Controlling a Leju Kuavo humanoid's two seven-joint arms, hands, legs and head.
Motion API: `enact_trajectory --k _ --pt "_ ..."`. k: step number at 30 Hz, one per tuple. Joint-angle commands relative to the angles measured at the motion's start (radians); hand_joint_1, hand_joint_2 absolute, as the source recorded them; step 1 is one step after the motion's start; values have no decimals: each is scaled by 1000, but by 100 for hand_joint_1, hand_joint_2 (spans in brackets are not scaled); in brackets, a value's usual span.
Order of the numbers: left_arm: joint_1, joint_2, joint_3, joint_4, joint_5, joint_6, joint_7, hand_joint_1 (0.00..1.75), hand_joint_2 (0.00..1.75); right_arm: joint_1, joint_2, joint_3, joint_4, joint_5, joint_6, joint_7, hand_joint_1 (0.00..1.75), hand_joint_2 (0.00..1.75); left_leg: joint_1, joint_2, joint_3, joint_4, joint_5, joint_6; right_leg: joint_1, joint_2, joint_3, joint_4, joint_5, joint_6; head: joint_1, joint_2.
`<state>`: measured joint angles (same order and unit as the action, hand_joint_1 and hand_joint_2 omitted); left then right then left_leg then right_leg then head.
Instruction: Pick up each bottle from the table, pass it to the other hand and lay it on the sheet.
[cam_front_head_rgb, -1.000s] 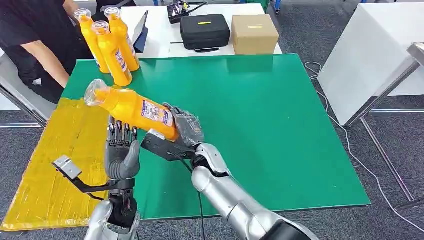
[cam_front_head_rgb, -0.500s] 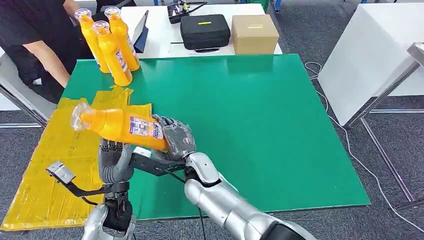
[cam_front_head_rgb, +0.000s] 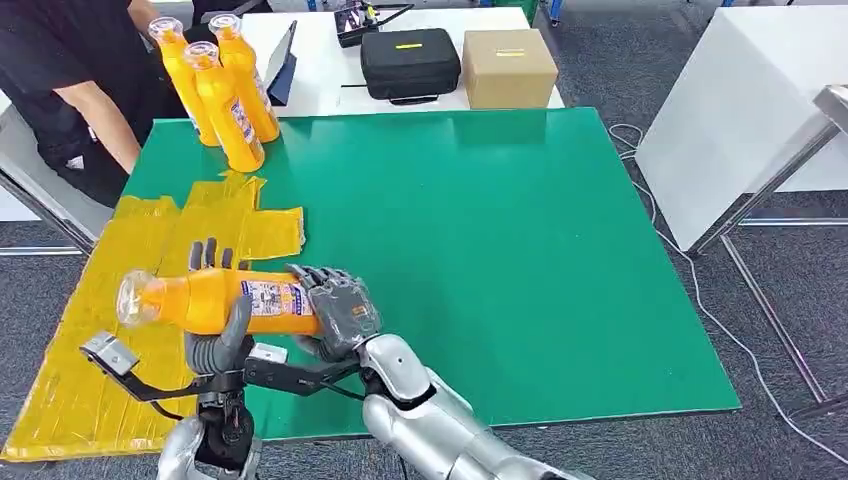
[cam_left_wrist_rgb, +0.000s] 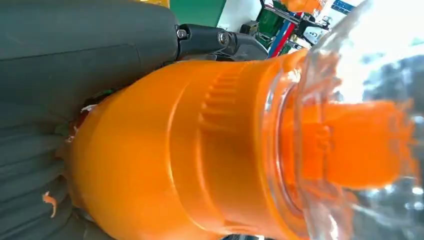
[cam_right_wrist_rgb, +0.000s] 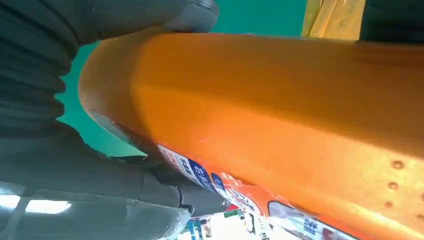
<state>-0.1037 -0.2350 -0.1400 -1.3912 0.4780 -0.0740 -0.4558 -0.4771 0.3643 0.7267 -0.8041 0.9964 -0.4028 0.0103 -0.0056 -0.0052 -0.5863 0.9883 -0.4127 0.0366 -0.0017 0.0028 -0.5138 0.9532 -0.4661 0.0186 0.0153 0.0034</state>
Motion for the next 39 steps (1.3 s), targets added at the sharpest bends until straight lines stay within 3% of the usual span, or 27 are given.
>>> enact_trajectory --k 1,8,9,10,11,19,36,39 --pt "-39 25 -3 18 -2 -12 1 0 175 25 -21 64 8 36 25 -5 175 175 1 -1 2 -1 0 -2 0 -2 2 -1 -1 0 0 0" --pt "-67 24 3 40 1 -32 -5 0 175 39 -17 44 -8 74 30 -4 175 175 1 -3 3 -1 -1 -2 1 -4 4 -2 -1 0 0 0" --pt "-73 31 -3 34 2 -32 -3 12 175 41 -18 46 -28 74 43 -3 175 175 1 -3 2 -1 0 -2 1 -3 3 -1 -1 0 0 0" --pt "-76 36 -9 26 1 -33 1 162 175 42 -17 48 -39 74 52 -2 175 175 1 -3 2 0 -1 -3 1 -4 3 -1 -1 0 0 0" --pt "-77 36 -11 22 2 -33 4 175 175 39 -15 54 -45 74 58 -1 175 175 1 -2 1 0 0 -2 1 -3 2 -1 -1 0 0 0" --pt "-58 20 1 -8 9 -30 5 175 175 -2 -15 142 32 -21 33 1 175 175 1 -1 3 0 -1 -3 1 -2 4 -2 -1 0 0 0" --pt "-40 -27 57 -60 -21 -54 27 175 175 -35 -15 185 46 -70 55 48 175 175 1 -1 2 0 0 -2 1 -2 2 -1 -1 0 0 0" --pt "-43 -36 80 -48 -30 -69 30 175 175 -59 -15 167 84 -158 90 -23 175 175 1 -2 3 0 -1 -2 1 -3 4 -2 -1 0 0 0"
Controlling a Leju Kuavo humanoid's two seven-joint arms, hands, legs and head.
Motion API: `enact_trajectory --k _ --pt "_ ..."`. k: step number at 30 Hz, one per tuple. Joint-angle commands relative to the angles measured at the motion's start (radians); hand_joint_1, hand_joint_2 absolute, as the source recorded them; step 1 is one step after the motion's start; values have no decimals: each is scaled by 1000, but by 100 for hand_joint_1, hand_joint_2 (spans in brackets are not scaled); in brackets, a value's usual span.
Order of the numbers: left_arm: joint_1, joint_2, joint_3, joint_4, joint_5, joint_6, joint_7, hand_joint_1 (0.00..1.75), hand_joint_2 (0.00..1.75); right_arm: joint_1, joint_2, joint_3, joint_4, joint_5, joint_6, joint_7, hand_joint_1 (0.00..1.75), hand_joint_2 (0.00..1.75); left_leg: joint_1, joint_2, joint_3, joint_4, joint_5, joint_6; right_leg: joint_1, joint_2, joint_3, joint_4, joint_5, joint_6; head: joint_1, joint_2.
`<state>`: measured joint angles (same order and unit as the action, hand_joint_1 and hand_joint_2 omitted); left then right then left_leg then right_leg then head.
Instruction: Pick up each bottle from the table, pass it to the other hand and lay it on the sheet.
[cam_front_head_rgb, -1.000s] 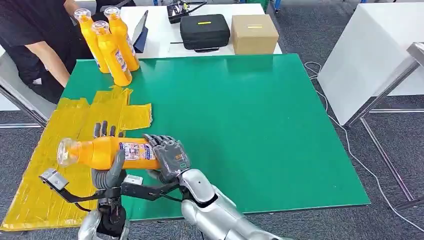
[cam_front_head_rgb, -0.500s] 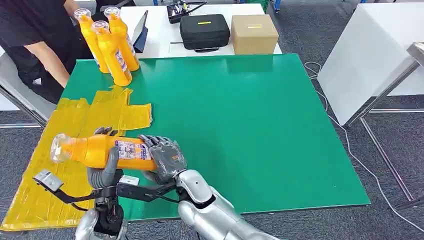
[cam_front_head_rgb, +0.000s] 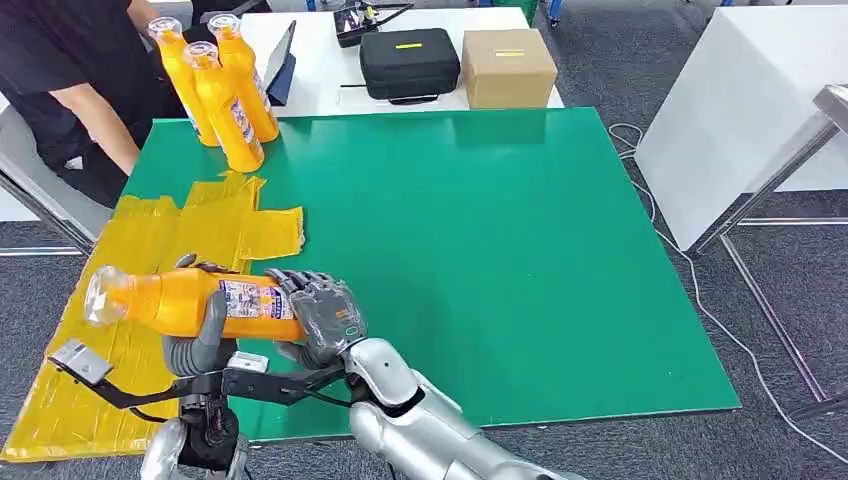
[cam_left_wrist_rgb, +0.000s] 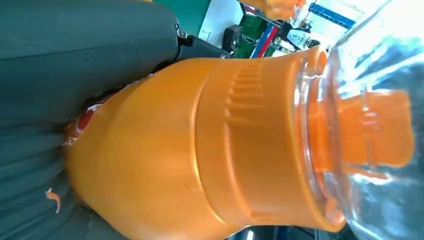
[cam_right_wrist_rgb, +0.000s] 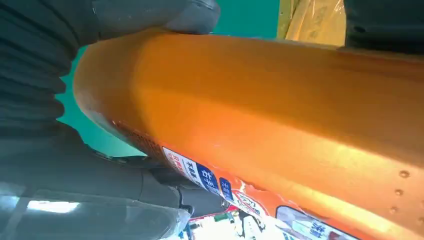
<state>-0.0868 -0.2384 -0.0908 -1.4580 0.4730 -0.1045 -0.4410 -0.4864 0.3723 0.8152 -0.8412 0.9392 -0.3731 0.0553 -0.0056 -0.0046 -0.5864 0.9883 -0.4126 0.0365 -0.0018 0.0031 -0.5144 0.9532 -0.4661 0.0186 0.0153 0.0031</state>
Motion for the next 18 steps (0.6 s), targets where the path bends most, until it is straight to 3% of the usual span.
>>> enact_trajectory --k 1,2,7,13,18 --pt "-61 -33 38 25 -31 -43 12 175 175 -59 -23 37 137 -156 98 -134 0 175 1 -2 2 0 -1 -2 0 -3 4 -1 -1 0 0 0" --pt "-58 -36 50 24 -40 -39 3 175 175 -65 -23 4 149 -145 87 -157 0 0 1 -3 3 0 -1 -2 0 -3 5 -2 -1 0 0 0" --pt "-36 -28 76 10 -45 -47 -6 175 175 -64 -69 -147 33 -164 110 -239 0 0 1 -3 1 0 0 -2 0 -4 3 -1 -1 0 0 0" --pt "-3 1 58 -10 -47 -53 -27 175 175 58 -151 -261 -218 -96 135 -219 0 0 0 -4 2 -1 0 -1 0 -4 4 -2 -1 0 0 0" --pt "3 5 51 -12 -53 -49 -37 175 175 106 -167 -280 -282 -67 133 -212 0 0 0 -3 3 -1 -1 -2 0 -3 5 -2 -2 0 0 0"
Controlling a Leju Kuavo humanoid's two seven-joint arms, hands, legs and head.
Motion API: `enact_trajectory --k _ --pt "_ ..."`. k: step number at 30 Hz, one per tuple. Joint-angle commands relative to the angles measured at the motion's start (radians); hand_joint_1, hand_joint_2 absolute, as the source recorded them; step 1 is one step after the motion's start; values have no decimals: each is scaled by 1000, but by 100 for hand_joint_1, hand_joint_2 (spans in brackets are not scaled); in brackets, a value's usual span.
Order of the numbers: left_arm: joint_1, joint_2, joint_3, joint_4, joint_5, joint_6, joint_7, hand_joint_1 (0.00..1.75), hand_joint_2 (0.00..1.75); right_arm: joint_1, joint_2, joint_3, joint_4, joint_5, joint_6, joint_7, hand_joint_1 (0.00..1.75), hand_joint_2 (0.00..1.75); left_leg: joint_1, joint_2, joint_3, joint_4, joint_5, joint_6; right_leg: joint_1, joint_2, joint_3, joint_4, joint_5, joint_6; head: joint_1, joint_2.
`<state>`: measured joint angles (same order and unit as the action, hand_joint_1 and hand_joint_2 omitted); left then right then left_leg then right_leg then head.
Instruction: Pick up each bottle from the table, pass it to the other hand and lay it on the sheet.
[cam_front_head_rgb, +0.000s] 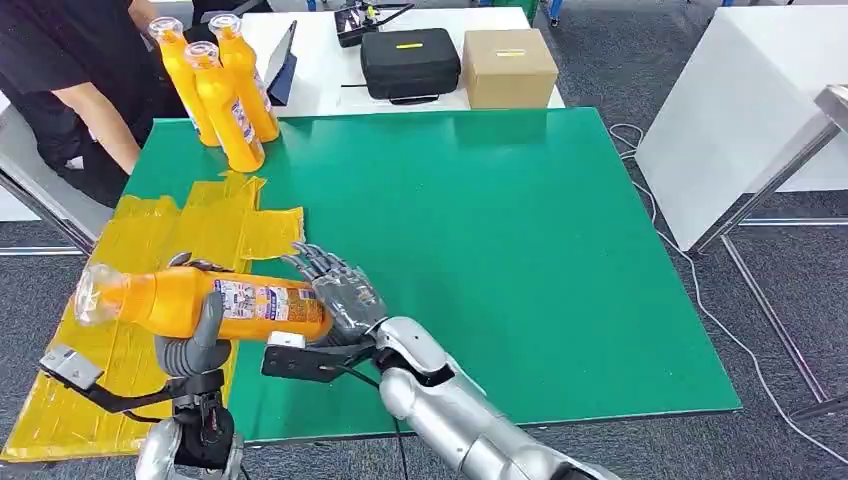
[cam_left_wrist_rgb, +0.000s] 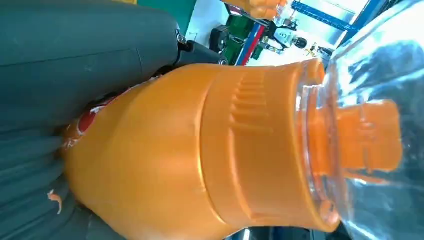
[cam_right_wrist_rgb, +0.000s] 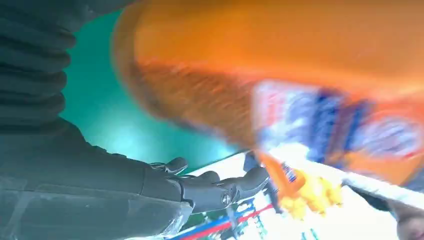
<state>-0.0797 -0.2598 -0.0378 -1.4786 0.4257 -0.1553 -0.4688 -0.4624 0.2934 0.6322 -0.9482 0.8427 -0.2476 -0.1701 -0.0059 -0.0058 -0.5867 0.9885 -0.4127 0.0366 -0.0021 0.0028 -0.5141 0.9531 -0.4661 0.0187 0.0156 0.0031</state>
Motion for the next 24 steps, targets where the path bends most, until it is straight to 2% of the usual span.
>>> enact_trajectory --k 1,7,15,18,22,24 --pt "2 33 -14 4 -36 18 -28 175 175 114 -91 -124 -217 38 12 13 0 0 0 -1 1 -1 0 -1 0 -2 2 -1 -1 0 0 0" --pt "21 58 -96 23 -358 193 -74 175 175 286 -161 -263 -449 30 55 -10 0 0 1 -7 4 -2 -1 -2 0 -8 7 -3 -3 0 0 0" --pt "10 51 -90 39 -364 195 -75 175 175 288 -159 -280 -453 23 72 -23 0 0 0 -2 2 -1 -1 -2 0 -2 3 -2 -1 0 0 0" --pt "-27 53 -147 81 -601 334 -79 175 175 337 -187 -337 -511 19 61 -17 0 0 -1 -3 0 -1 0 -1 -1 -3 1 -1 -1 0 0 0" --pt "-131 40 -239 181 -999 642 -8 175 175 446 -225 -474 -657 -19 129 -43 0 0 0 -13 2 0 0 -2 0 -13 5 -3 -3 1 -1 0" --pt "-162 47 -258 199 -1136 735 45 175 175 473 -247 -514 -698 -23 156 -56 0 0 -1 -14 0 0 1 -1 -1 -14 3 -2 -2 1 -1 0"
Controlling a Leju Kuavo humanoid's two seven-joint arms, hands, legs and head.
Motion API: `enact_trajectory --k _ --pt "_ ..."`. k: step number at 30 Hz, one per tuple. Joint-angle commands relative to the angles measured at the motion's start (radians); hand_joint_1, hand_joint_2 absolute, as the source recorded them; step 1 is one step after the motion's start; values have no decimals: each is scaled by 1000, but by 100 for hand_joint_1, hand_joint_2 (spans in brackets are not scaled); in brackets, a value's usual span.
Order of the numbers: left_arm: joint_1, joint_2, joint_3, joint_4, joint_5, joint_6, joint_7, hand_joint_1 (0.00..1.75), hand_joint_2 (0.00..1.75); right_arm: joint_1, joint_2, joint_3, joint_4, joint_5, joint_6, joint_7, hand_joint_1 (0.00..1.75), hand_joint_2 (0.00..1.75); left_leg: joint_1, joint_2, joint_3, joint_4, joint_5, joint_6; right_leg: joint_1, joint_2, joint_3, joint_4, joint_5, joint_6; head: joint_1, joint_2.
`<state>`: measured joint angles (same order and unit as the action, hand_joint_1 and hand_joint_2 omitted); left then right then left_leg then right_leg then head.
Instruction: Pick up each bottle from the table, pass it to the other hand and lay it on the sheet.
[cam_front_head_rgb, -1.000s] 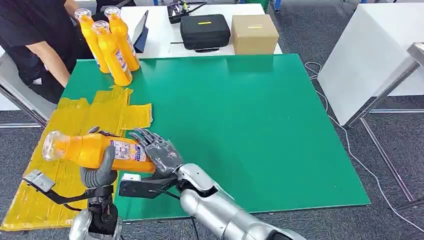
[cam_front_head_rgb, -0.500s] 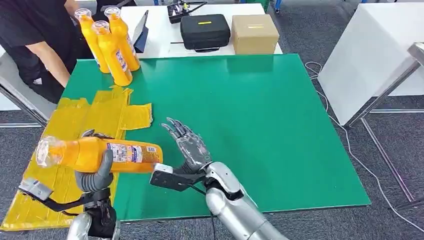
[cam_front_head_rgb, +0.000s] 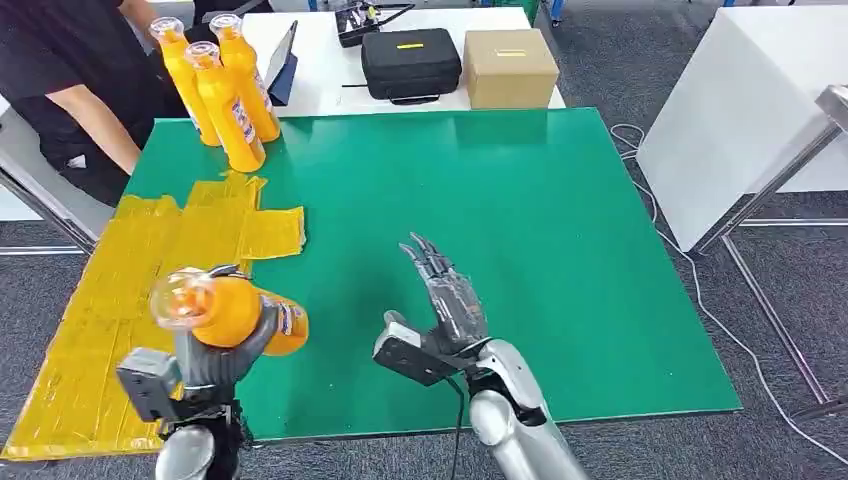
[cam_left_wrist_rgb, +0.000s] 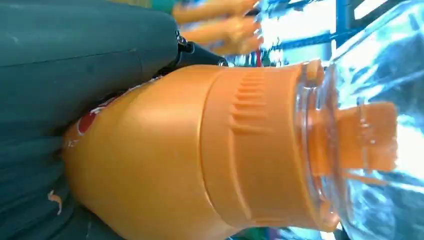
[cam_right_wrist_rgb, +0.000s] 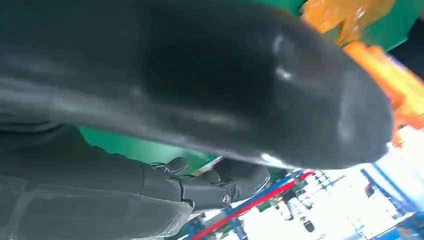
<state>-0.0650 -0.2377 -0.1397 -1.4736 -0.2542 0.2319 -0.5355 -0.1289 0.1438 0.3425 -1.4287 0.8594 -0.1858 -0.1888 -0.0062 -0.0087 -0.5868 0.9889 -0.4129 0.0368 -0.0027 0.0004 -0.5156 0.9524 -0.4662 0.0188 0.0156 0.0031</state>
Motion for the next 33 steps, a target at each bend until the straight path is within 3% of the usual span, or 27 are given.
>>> enact_trajectory --k 1,9,15,19,22,32,33 --pt "-190 29 -158 196 -494 372 125 175 175 154 -110 -241 -227 -38 97 -42 0 0 0 -10 1 0 0 -1 -1 -11 5 -2 -2 1 0 0" --pt "-270 60 -153 248 -730 466 217 175 175 135 -167 -266 -178 -63 107 -73 0 0 -1 -2 0 -1 0 -2 -1 -3 3 -1 0 0 0 0" --pt "-291 10 -26 301 -1122 466 272 175 175 74 -163 -225 -125 -73 119 -71 0 0 -1 1 1 -1 0 -1 0 0 3 -1 0 0 0 0" --pt "-296 11 -22 326 -1137 466 280 175 175 69 -163 -223 -120 -73 122 -71 0 0 -1 3 2 -1 -1 -2 0 1 4 -1 0 1 -1 0" --pt "-394 40 -29 491 -1211 466 381 175 175 43 -148 -219 -106 -76 142 -87 0 0 -1 3 1 -1 0 -1 0 1 2 -1 0 0 0 0" --pt "-445 130 -33 730 -1317 466 547 175 175 3 -94 -235 -138 -45 183 -98 0 0 -1 4 4 -1 -1 -3 0 2 5 -1 0 0 0 0" --pt "-526 128 -94 763 -1290 404 605 175 175 -1 -89 -237 -137 -42 188 -102 0 0 -1 4 3 -1 -1 -2 0 3 4 0 0 0 0 0"
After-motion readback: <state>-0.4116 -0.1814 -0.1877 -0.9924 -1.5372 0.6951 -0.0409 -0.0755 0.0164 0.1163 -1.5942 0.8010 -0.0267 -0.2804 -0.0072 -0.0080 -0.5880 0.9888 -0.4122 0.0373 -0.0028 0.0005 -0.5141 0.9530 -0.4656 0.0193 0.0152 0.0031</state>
